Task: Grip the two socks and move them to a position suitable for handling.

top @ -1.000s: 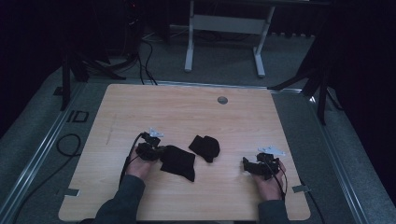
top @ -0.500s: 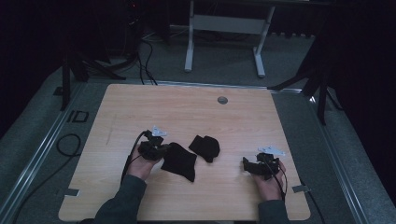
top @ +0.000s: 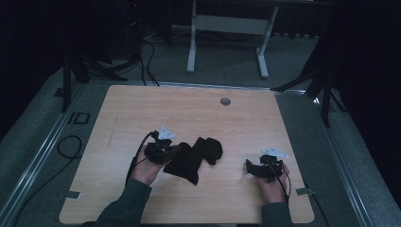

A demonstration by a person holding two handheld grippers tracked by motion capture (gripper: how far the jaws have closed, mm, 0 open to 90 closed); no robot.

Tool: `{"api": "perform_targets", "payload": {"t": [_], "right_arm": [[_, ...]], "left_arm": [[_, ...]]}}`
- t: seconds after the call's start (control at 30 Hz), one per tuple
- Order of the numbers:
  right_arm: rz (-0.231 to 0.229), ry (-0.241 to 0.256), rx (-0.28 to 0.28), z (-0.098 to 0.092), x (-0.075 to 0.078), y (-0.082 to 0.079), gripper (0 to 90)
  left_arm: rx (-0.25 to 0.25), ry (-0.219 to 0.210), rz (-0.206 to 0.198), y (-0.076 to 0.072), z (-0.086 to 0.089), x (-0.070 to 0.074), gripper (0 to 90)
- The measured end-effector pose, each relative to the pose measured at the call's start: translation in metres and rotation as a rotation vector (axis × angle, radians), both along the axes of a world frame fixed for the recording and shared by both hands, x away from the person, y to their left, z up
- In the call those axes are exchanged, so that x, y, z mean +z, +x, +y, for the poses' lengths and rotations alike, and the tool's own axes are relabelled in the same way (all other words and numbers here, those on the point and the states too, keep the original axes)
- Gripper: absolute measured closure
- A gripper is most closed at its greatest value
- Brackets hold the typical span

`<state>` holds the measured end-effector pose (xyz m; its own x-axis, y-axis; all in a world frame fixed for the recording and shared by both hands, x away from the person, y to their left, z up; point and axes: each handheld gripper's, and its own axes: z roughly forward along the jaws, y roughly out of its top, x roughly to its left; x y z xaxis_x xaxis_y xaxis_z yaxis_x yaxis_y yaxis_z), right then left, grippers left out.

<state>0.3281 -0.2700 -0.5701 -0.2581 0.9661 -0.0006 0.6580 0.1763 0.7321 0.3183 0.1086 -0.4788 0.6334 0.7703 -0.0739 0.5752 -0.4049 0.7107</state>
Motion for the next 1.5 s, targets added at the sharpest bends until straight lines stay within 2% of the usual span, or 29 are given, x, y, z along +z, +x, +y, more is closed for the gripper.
{"api": "perform_targets", "payload": {"t": [0.33, 0.57, 1.1, 1.23, 1.5], "right_arm": [[0.000, 0.000, 0.000, 0.000, 0.000, 0.000, 13.3], [0.000, -0.001, 0.001, 0.000, 0.000, 0.000, 13.3], [0.000, 0.000, 0.000, 0.000, 0.000, 0.000, 13.3], [0.000, 0.000, 0.000, 0.000, 0.000, 0.000, 13.3], [0.000, 0.000, 0.000, 0.000, 0.000, 0.000, 13.3]], "left_arm": [[-0.073, -0.017, -0.018, -0.011, -0.023, 0.010, 86.6], [-0.130, -0.007, -0.019, -0.018, -0.039, 0.011, 86.6], [-0.240, 0.005, -0.001, -0.034, -0.071, 0.006, 86.5], [-0.255, 0.019, 0.002, -0.038, -0.078, 0.003, 86.5], [-0.304, 0.007, 0.023, -0.044, -0.092, 0.000, 86.5]]}}
